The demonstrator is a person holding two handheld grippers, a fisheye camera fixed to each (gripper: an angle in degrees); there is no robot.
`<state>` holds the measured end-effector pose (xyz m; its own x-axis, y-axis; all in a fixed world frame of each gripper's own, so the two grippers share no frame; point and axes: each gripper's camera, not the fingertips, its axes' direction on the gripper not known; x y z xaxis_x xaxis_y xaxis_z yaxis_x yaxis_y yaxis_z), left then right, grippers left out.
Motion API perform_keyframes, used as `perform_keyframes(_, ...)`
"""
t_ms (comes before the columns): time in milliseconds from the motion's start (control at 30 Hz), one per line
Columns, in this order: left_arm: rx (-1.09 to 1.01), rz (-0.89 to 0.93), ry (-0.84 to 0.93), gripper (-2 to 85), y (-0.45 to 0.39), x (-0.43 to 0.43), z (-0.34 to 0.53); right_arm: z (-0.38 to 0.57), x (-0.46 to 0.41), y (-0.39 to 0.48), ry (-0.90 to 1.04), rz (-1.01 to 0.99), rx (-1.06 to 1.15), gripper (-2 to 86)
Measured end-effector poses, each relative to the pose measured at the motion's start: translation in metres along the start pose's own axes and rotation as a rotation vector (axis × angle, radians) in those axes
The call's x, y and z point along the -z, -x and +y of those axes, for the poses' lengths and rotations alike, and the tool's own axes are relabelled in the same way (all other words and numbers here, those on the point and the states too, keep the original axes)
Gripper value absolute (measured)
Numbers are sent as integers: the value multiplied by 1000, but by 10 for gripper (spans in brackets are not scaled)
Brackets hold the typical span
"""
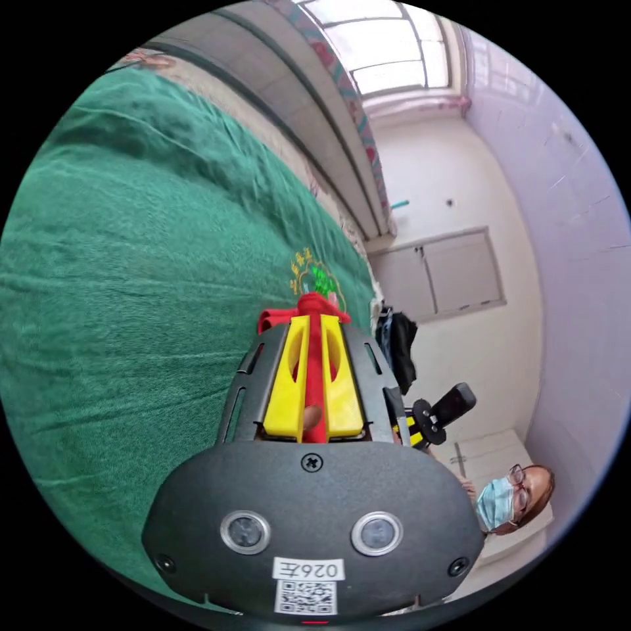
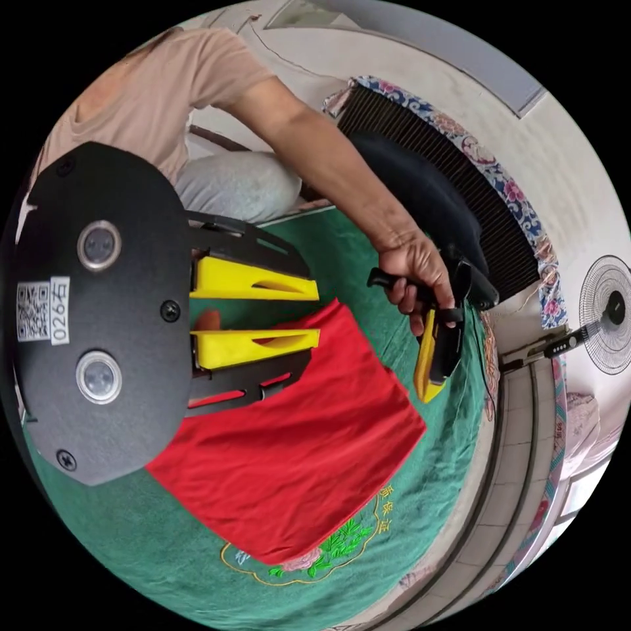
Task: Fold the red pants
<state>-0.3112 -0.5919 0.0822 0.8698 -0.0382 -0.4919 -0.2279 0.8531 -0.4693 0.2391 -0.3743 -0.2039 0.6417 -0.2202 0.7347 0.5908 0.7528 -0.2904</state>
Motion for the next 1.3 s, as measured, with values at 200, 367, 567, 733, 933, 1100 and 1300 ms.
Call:
perform_keyframes(200,-140,-84,-95,-8,-60,-13,44,-31,77,-11,-26,-9,30,14)
perform_keyframes(367,-221,-297,106,-9,-107,-118,80,-63,79,-30,104,111,0,-8)
perform_keyframes(567,-190,-498,274,-9,-87,-195,129,-88,4,-30,443,137,82,-9)
perform_keyframes(733,-333,-501,216,-9,-130,-214,150,-107,22,-15,397,141,136,-10)
perform_keyframes(933,-528,-664,550,-8,-148,-307,170,-104,5,-22,570,100,207,-13)
perform_keyframes(1100,-538,-381,393,-8,-155,-289,174,-104,46,-52,354,84,88,-12)
perform_keyframes(1300,-464,-193,88,-10,-124,-307,171,-101,40,-126,129,-40,-198,-9)
